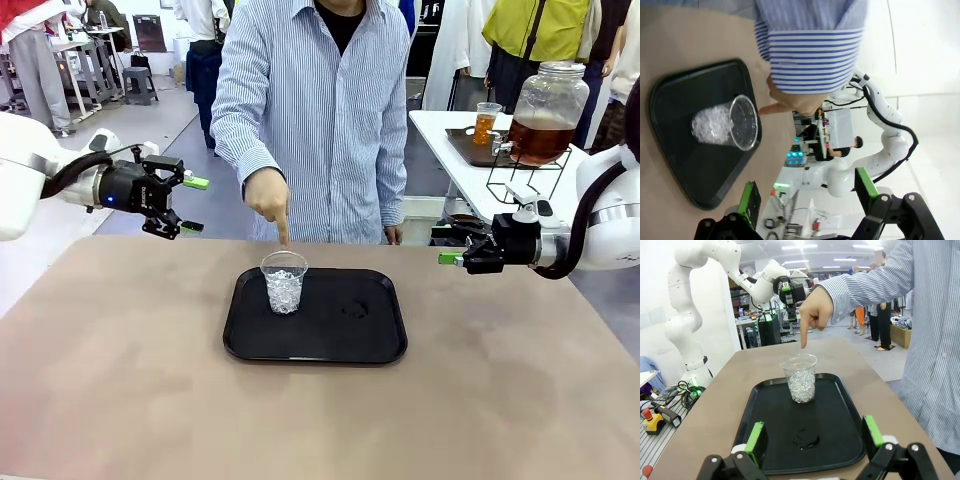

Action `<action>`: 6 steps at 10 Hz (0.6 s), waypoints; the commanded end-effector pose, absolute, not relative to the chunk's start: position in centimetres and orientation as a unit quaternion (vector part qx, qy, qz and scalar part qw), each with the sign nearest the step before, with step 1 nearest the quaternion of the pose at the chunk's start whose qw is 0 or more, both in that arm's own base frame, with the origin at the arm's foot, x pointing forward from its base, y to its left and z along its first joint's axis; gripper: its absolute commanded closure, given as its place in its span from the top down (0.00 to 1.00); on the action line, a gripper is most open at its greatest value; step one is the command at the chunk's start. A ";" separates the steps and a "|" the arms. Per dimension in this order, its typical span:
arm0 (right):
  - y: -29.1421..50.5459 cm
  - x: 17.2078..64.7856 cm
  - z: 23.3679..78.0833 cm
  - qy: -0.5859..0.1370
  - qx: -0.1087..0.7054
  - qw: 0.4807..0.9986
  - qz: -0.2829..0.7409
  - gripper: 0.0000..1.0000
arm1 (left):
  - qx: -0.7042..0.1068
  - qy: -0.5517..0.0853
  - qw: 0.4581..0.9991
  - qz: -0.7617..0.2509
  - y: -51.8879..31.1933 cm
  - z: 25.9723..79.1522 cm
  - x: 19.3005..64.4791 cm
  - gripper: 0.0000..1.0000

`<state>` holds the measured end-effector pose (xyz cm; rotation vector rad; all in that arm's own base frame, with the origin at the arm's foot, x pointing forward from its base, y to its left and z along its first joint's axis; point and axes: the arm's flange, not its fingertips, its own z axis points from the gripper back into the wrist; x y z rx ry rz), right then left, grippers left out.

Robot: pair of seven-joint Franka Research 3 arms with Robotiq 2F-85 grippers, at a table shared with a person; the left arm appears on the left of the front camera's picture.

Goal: Pour the drink into the iced cup.
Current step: Pick up the iced cup indicated by the human and present it to them.

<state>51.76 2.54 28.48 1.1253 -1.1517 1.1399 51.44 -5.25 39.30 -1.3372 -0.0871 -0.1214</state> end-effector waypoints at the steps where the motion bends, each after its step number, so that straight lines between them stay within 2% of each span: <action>1: 2.7 51.9 28.9 -0.484 0.478 0.551 0.483 1.00 | -0.611 -0.130 0.769 -0.134 -5.3 39.6 51.4 1.00; 3: 2.7 51.9 28.9 -0.484 0.478 0.551 0.483 1.00 | -0.589 -0.186 0.755 -0.220 -5.3 38.9 50.9 1.00; 6: 2.7 51.9 28.9 -0.484 0.478 0.551 0.483 1.00 | -0.581 -0.189 0.720 -0.328 -4.9 38.2 49.9 1.00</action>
